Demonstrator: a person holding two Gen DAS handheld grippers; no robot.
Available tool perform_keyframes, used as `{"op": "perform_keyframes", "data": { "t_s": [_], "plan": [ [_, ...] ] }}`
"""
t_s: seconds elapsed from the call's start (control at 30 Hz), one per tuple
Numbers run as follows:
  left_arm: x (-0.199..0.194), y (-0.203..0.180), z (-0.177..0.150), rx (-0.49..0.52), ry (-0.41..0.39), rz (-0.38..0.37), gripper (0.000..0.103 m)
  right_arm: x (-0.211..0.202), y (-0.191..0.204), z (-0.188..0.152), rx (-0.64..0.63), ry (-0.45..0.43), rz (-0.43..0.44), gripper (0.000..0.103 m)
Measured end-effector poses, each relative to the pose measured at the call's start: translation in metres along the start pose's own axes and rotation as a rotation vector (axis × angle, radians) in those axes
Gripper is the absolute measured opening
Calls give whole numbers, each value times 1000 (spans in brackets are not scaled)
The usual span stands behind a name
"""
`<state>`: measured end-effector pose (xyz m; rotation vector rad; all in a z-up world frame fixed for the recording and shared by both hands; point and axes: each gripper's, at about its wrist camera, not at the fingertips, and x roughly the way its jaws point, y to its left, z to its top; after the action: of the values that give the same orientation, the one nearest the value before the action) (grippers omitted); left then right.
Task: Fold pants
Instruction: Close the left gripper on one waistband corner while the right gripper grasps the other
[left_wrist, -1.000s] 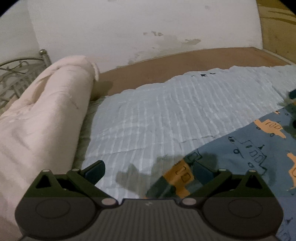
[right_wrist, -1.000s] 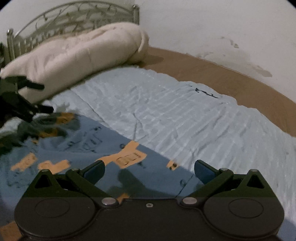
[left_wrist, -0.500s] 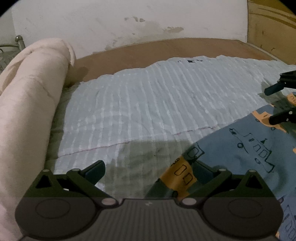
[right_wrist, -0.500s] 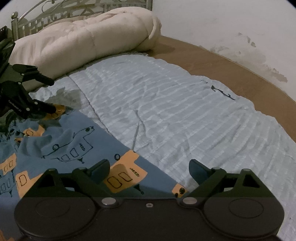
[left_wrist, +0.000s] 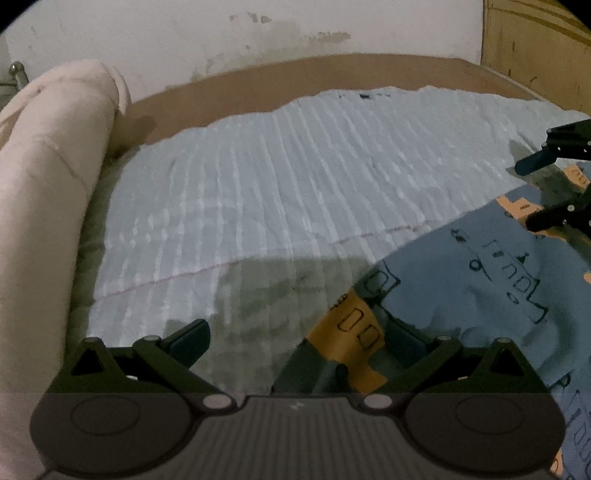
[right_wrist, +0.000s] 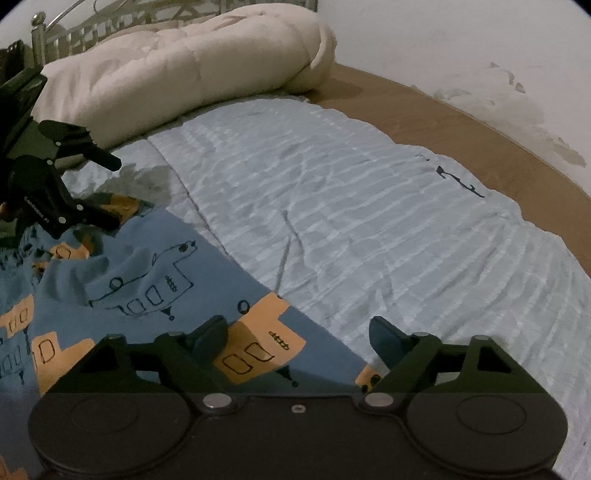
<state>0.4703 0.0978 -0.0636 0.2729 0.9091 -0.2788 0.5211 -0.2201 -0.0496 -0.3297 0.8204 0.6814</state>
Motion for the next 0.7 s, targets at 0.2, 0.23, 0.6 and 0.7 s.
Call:
{"op": "perform_keyframes", "data": {
  "t_s": [0.2, 0.23, 0.6, 0.7],
  "plan": [
    [3, 1, -3, -17, 7, -17, 98, 8, 15, 0, -79, 29, -37, 74],
    [3, 1, -3, -15, 7, -16, 98, 9, 16, 0, -82, 30, -37, 74],
    [4, -1, -3, -8, 13, -5, 99, 9, 17, 0, -86, 31, -43, 74],
    [4, -2, -2, -11, 22, -7, 96, 10, 18, 0, -87, 35, -43, 74]
  ]
}}
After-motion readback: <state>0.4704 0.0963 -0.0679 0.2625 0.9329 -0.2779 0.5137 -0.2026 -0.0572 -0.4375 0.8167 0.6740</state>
